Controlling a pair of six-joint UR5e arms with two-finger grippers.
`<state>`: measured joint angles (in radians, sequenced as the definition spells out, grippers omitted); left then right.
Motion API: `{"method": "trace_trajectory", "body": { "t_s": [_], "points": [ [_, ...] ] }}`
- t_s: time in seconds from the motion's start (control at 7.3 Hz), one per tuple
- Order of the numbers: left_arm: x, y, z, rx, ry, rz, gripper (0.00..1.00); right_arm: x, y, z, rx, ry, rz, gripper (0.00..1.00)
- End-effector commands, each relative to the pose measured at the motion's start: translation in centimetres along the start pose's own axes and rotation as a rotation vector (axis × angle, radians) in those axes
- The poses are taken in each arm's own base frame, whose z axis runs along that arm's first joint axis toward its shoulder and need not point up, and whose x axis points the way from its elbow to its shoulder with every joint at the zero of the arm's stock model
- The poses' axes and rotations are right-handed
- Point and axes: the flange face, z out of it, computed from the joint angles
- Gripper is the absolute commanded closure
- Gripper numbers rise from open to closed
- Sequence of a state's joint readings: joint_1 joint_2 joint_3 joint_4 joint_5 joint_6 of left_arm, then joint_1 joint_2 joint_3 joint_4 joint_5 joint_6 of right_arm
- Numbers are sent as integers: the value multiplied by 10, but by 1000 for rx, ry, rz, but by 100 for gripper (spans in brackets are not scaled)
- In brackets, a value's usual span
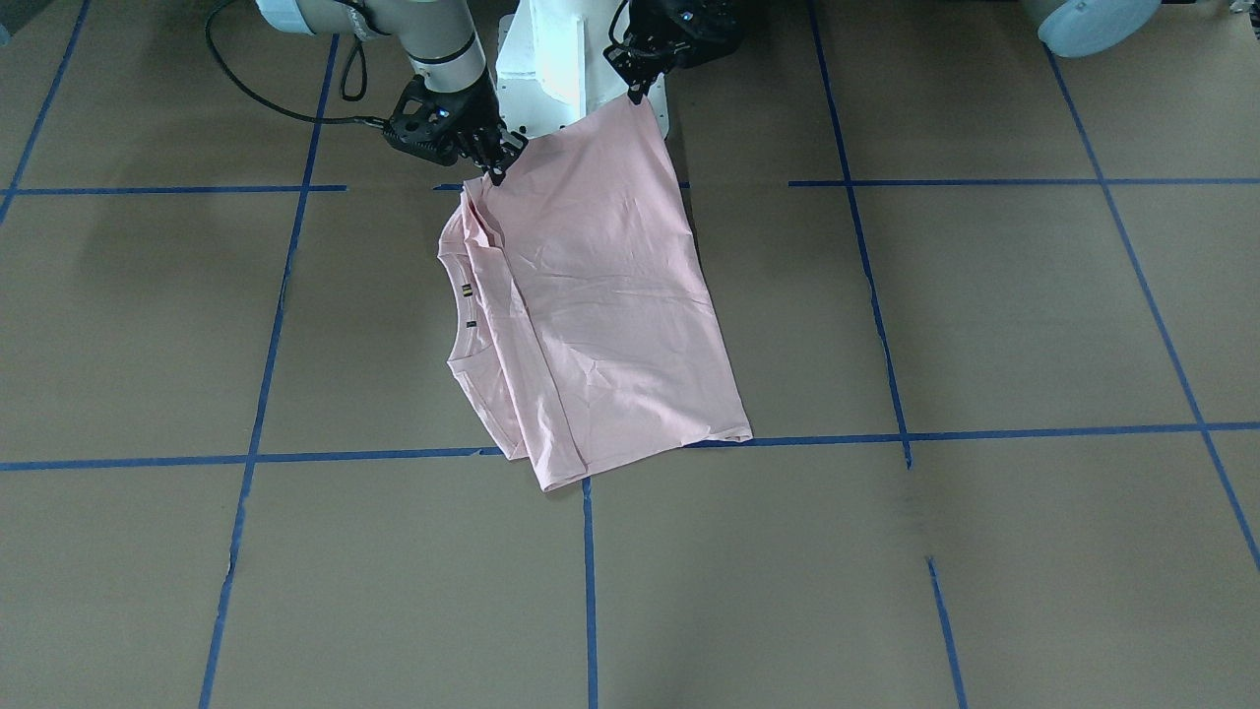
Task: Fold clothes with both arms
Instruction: 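Lift the near edge with both grippers and fold it away from the robot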
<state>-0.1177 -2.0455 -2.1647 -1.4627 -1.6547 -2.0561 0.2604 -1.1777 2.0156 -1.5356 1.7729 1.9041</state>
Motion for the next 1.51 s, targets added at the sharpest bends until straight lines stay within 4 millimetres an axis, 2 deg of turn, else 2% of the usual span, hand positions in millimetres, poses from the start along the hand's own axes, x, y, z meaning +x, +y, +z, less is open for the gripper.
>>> {"method": "trace_trajectory", "body": {
  "t_s": [0.0, 0.14, 0.27, 0.41, 0.69, 0.82, 0.96, 1.1, 1.23, 1.37],
  "points": [
    [16, -45, 8, 79, 2, -16, 100, -14, -18, -4, 43, -33, 4, 100],
    [25, -74, -1, 118, 24, -18, 100, -30, -39, -12, 68, -65, 9, 100],
    [32, -91, -3, 136, 49, -8, 100, -49, -58, -21, 86, -117, 23, 100],
    [38, -93, 1, 123, 92, -3, 100, -65, -64, -10, 88, -138, 26, 100],
    [44, -111, 23, 136, 109, -25, 100, -69, -87, 1, 114, -137, 21, 100],
    [49, -128, 21, 156, 126, -41, 100, -74, -103, -4, 134, -141, 28, 100],
    [63, -162, 25, 206, 127, -70, 100, -97, -131, -20, 167, -169, 62, 100],
    [89, -209, 33, 259, 149, -111, 100, -126, -158, 2, 193, -157, 81, 100],
    [106, -266, 42, 317, 161, -153, 81, -166, -193, 24, 219, -184, 87, 100],
    [112, -306, 59, 355, 157, -82, 9, -205, -234, 33, 249, -178, 121, 26]
  ]
}}
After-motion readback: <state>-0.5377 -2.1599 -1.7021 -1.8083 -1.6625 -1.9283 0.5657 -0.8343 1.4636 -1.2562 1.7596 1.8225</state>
